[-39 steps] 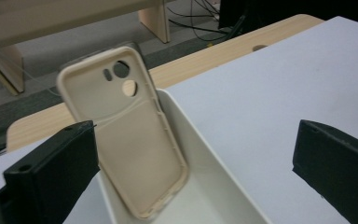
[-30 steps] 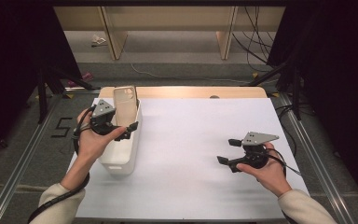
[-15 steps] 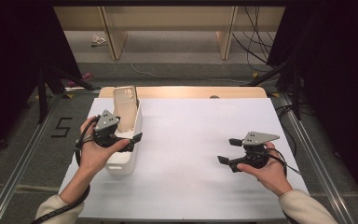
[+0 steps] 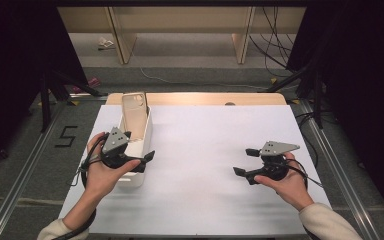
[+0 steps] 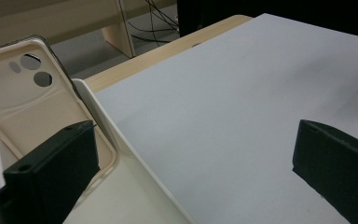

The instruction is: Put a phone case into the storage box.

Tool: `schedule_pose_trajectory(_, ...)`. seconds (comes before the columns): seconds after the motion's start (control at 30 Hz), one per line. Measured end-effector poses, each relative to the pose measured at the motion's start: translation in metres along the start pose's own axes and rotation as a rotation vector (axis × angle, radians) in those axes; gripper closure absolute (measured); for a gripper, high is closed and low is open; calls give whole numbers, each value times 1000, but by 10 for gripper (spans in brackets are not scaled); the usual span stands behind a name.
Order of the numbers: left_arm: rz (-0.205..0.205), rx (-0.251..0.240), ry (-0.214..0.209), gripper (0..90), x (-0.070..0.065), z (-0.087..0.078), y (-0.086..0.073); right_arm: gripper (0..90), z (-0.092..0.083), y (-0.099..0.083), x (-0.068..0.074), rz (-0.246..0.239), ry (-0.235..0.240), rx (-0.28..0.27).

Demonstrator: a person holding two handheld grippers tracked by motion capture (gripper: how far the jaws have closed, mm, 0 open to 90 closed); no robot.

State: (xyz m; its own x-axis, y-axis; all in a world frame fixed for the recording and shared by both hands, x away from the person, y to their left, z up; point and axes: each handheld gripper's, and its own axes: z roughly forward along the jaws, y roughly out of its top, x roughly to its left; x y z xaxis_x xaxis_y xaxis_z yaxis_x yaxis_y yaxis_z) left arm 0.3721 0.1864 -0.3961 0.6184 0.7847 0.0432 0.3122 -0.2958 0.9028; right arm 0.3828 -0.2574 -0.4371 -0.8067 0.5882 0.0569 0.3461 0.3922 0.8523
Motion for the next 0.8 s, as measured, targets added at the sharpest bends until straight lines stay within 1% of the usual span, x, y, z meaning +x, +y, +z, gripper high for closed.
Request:
schedule_pose_trajectory(0.33,1,6,-2,0,-6,-2,-10,161,0,0,1,-9,1,1)
schedule_pose_trajectory(0.53,19,10,-4,0,-10,-3,-15,161,-1,0,2,-9,0,3)
schedule_pose_trajectory(0.6,17,13,-5,0,-11,-3,-17,161,-2,0,3,-14,0,4)
schedule_pose_trajectory(0.8,23,24,-1,0,-14,-4,-21,161,-7,-2,3,-10,-3,-2)
